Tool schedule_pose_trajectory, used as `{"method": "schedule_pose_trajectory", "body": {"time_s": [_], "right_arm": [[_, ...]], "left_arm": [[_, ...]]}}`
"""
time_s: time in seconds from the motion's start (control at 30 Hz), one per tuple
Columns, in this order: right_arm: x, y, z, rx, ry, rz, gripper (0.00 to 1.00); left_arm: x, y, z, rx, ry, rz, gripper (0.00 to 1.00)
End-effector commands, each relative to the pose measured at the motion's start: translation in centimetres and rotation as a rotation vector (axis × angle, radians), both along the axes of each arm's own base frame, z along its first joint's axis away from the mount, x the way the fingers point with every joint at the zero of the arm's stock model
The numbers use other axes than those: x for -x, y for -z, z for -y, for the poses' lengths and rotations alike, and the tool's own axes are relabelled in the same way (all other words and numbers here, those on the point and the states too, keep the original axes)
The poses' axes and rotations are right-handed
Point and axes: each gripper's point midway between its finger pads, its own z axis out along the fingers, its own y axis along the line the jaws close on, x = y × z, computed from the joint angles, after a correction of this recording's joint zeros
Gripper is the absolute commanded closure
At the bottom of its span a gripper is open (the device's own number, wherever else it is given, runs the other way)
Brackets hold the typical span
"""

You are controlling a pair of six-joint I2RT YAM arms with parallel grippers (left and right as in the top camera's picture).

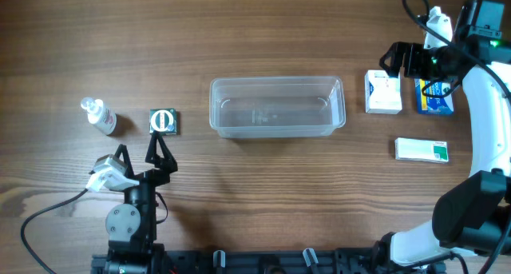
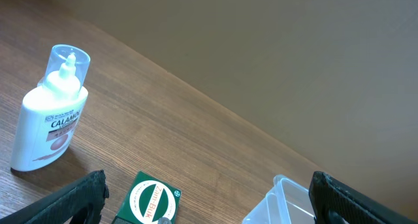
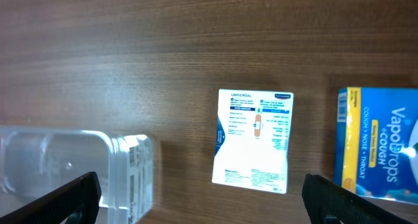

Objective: Pack container
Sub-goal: 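Reach the right gripper to the white Hansaplast box and grasp it, then carry the Hansaplast box left and lower it into the container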

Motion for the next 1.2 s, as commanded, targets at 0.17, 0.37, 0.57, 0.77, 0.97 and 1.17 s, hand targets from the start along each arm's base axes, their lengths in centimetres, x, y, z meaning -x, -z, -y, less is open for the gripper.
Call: {"method": "schedule_pose_trajectory", "body": {"time_s": [0.17, 0.37, 0.57, 0.77, 0.97, 1.17], "right_arm": [[0.9, 5.2, 4.0, 0.213, 0.052, -0.193, 0.00], [0.0, 8.5, 3.0, 0.226, -0.040, -0.243, 0.00], [0.0, 12.6, 2.4, 0.301, -0.090, -0.336, 0.00], [-0.6, 14.3, 2.5, 0.300, -0.092, -0.342, 0.00], [-0.9, 15.6, 1.7, 0.277, -0.111, -0.352, 0.00], [-2.0, 15.6, 0.9, 0.286, -0.126, -0.309, 0.00]], "left_arm": [[0.0, 0.1, -0.3, -0.005, -0.014, 0.000, 0.00], [0.0, 0.1, -0.3, -0.005, -0.014, 0.000, 0.00], [0.0, 0.1, -0.3, -0.005, -0.014, 0.000, 0.00], [0.0, 0.1, -0.3, -0.005, -0.014, 0.000, 0.00], [0.0, 0.1, -0.3, -0.005, -0.014, 0.000, 0.00], [0.0, 0.1, -0.3, -0.005, -0.014, 0.000, 0.00]]}}
